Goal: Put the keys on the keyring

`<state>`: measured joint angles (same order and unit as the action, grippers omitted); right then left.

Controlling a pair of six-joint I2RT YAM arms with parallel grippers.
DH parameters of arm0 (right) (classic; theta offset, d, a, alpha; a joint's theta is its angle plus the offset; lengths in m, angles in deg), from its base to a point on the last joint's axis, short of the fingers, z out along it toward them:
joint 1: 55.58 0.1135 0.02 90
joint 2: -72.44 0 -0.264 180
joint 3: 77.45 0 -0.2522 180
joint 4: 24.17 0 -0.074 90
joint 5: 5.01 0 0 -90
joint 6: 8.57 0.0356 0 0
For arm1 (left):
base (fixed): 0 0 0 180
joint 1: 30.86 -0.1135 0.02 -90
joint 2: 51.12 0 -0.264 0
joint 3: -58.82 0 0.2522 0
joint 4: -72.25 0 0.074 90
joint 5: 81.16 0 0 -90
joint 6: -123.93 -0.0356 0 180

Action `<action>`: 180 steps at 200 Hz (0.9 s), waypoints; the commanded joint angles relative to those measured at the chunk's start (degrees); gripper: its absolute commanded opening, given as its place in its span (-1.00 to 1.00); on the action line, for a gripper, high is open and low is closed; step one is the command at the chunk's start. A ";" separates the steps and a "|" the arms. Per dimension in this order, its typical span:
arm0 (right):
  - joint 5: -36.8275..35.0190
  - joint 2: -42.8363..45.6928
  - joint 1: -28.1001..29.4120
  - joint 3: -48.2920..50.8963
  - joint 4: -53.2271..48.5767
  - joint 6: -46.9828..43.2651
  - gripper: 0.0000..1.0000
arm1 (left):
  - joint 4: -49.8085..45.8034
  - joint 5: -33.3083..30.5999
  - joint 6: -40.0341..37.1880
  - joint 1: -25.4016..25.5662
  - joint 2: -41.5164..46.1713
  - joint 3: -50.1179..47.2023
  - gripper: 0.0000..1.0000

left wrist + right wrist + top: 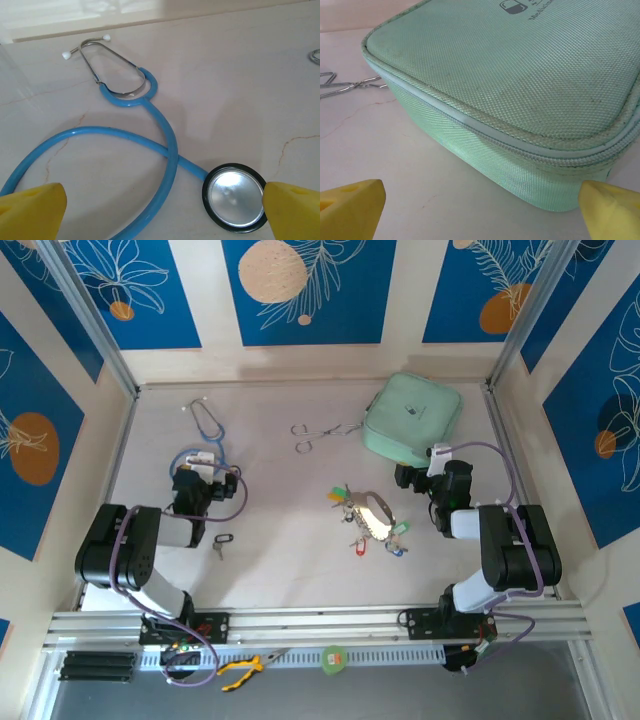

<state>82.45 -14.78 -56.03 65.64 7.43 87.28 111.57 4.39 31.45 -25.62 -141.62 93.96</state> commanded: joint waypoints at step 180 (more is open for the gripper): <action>2.37 -0.14 -1.05 -1.14 0.00 0.14 0.98 | -0.21 2.42 -0.27 -1.40 0.76 0.52 0.99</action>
<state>83.95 -14.78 -56.79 65.64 7.43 87.32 111.11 5.46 31.47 -26.15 -141.62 93.96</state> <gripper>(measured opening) 0.990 0.997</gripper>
